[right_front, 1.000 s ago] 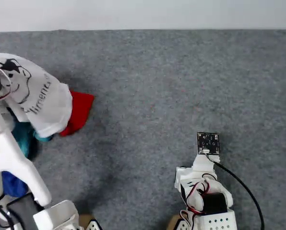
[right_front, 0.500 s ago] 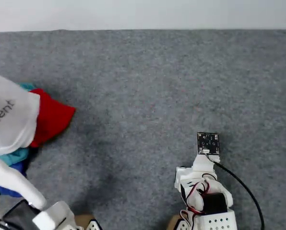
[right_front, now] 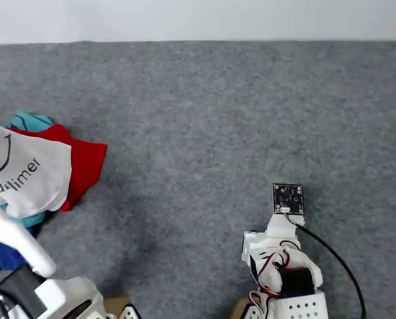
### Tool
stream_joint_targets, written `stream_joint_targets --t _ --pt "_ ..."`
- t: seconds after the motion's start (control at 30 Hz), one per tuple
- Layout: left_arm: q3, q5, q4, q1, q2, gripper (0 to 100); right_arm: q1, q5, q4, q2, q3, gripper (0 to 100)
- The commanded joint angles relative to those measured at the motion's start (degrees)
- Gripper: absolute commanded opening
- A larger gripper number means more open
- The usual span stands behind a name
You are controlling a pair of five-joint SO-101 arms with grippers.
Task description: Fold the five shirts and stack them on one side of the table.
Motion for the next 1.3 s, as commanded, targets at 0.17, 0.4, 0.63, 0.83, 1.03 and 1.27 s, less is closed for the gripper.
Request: stream_joint_targets --t 0.17,0.4,0.63,0.83,1.03,1.27 --pt "-0.6 -3.5 6.9 1.7 -0.6 24 0.6 0.3 0.4 -0.6 0.9 0.9" --pt "-2.9 -3.3 7.4 1.9 -0.7 14 0.6 0.3 0.4 -0.6 0.9 0.9" --pt "-16.0 -3.2 13.0 2.2 -0.7 0 0.6 0.3 0.4 -0.6 0.9 0.9" --pt "-26.2 -0.3 18.3 6.2 -0.5 0 0.6 0.3 0.4 -0.6 0.9 0.9" --pt "-28.7 8.1 18.0 15.4 -0.8 0 0.6 0.3 0.4 -0.6 0.9 0.9" --pt "-37.1 20.9 13.4 27.4 -1.6 0 0.6 0.3 0.4 -0.6 0.9 0.9"
